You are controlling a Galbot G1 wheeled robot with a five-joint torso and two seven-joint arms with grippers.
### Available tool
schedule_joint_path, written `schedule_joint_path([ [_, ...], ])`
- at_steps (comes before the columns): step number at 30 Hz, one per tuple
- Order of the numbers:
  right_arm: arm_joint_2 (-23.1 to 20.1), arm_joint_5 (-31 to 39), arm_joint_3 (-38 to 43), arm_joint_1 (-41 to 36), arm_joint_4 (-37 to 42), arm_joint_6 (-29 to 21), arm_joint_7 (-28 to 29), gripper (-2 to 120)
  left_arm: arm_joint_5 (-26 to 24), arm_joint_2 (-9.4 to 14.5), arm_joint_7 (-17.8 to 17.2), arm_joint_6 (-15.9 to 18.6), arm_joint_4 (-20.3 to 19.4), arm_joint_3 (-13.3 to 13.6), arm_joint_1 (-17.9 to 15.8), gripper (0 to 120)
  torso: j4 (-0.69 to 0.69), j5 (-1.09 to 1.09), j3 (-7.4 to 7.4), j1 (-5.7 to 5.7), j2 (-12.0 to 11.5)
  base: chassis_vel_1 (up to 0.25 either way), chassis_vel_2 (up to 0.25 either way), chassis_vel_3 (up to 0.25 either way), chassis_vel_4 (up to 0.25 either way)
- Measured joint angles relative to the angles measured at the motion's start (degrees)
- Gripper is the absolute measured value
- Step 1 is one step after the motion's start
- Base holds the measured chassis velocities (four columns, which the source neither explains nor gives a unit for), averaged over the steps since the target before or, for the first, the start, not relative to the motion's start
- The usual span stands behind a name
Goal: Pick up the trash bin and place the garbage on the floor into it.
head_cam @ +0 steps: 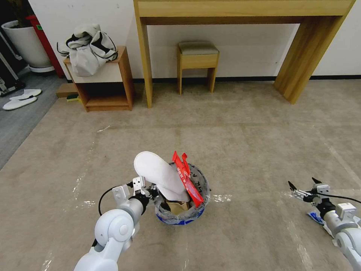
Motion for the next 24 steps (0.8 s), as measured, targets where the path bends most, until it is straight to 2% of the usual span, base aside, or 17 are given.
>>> schedule_joint_path([
  [24,0.01,-2.52,2.76,-1.13,-0.61,-1.07,1.17,100,2.13,0.19,0.7,-0.41,0.11,0.04,0.48,1,0.02,0.0,0.01,0.0,-0.01,0.0,0.0,0.0,0.0],
])
